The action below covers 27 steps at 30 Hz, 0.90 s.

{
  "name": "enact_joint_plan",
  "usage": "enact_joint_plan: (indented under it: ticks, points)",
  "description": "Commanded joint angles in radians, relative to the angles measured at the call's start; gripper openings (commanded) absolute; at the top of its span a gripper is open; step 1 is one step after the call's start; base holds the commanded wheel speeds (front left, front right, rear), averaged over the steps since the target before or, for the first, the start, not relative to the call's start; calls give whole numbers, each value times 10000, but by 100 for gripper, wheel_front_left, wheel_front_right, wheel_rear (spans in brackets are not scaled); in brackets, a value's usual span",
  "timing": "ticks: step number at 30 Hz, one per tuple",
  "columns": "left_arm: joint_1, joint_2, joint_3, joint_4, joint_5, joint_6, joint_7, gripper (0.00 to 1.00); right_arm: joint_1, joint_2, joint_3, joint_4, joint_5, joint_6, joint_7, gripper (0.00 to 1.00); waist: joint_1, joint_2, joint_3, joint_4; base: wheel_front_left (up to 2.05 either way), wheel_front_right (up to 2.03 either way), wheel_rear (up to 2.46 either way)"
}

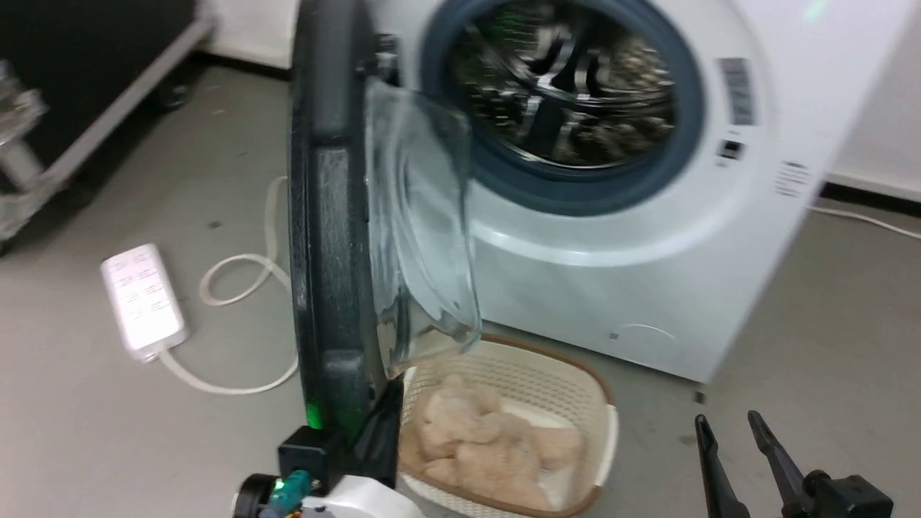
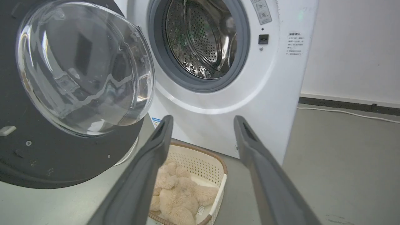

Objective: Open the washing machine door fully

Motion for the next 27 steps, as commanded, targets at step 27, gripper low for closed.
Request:
enact_joint_plan:
  ticks: [27]
  points:
    - [-2837,3840,4628,2047,-2237,-644,325,0,-1425,-796,343,-1044,-394,6,940,100,0,0,3082,728,0,0,0]
